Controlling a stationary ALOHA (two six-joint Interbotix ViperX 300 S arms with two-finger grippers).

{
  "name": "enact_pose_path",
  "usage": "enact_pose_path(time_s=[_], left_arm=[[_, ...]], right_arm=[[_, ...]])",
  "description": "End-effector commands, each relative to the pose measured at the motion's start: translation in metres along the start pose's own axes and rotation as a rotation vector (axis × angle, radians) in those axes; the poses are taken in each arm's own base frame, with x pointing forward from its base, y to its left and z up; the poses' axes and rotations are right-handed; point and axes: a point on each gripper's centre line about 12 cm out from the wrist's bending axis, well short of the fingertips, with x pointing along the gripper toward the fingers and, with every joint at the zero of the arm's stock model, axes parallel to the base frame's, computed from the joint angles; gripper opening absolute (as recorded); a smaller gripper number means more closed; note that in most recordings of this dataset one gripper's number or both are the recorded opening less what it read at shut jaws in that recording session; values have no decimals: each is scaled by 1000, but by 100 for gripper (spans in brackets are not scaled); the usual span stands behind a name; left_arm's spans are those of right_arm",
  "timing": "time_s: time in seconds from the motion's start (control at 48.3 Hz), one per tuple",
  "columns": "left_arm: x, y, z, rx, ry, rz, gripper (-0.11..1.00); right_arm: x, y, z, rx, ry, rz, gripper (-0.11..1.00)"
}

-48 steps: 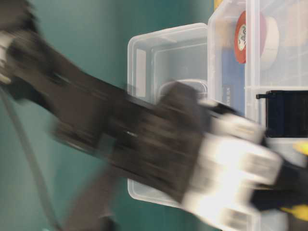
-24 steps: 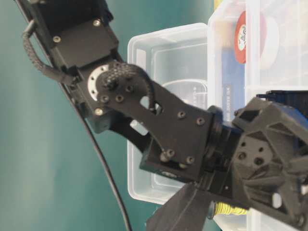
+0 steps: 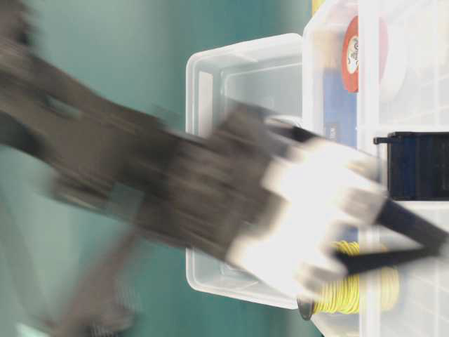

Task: Pick the screwdriver from the toolbox among several items.
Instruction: 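Lift the screwdriver out of the toolbox and carry it toward the pliers, then open the right gripper to release the screwdriver beside the pliers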

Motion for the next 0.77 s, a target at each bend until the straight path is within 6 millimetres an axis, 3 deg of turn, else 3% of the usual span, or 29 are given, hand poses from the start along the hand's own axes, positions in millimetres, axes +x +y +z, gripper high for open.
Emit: enact_pose_path(time_s=[0.0,0.145,0.476,0.745], left_arm=[[1,1,3,0,-6,3,0],[1,1,0,0,11,4,0],[-2,1,-5,0,31,4,0],[-7,1,-1,0,11,3,0]], right_arm=[[-53,-6,1,-35,-95,2,71],[-86,-36,-25,-64,-163,-37,71],[-122,-103,-120,-16,-364,93,71],[-114,-151,-190,16,-452,117,70]])
